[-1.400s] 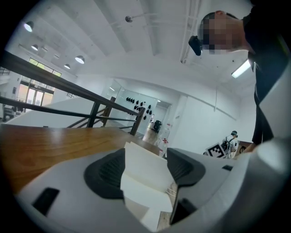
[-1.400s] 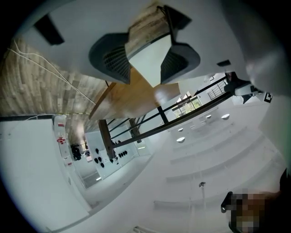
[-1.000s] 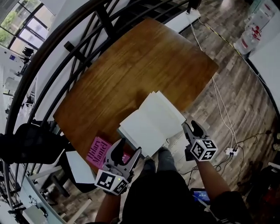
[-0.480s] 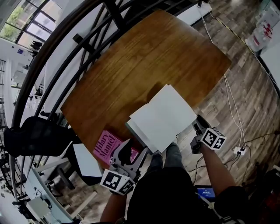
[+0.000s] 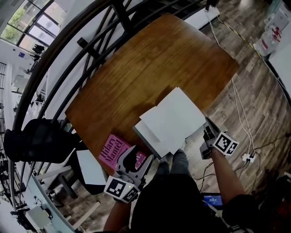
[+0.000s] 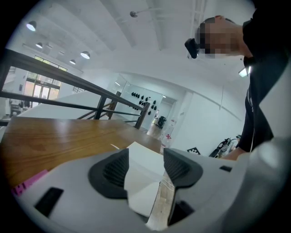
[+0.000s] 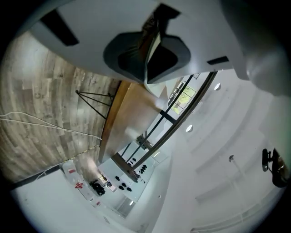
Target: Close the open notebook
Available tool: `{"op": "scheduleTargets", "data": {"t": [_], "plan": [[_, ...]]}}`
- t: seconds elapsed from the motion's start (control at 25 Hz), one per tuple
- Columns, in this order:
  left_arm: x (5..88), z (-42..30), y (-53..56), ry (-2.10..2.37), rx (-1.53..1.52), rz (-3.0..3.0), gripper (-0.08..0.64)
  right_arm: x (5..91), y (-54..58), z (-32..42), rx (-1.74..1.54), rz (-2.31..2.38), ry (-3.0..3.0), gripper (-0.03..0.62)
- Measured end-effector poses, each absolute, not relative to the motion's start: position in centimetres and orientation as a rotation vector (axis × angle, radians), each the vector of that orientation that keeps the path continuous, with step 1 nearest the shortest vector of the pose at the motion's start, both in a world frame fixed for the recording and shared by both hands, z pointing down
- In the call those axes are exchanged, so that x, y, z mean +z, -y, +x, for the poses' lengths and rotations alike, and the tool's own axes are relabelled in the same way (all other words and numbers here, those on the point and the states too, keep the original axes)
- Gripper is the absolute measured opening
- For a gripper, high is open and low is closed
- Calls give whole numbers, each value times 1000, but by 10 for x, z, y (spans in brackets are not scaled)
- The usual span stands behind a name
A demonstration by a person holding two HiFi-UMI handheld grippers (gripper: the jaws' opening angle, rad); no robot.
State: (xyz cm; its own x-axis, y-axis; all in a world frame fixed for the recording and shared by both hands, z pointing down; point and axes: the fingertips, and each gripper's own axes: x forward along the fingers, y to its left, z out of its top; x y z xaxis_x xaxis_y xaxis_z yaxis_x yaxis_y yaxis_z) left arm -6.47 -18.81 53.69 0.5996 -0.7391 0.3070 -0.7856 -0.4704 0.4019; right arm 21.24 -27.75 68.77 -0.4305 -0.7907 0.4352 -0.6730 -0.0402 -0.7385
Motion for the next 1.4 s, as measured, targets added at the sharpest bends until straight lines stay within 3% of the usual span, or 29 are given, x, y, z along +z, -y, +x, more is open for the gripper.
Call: {"op": "scheduleTargets", "data": {"t": [1.08, 1.4], "plan": [[515, -94, 158, 1130, -70, 2370, 244, 579, 200, 115, -944, -1540, -2678, 23], [517, -108, 159, 1150, -113, 2335, 244, 577, 179, 79, -986, -1397, -2777, 43]]}}
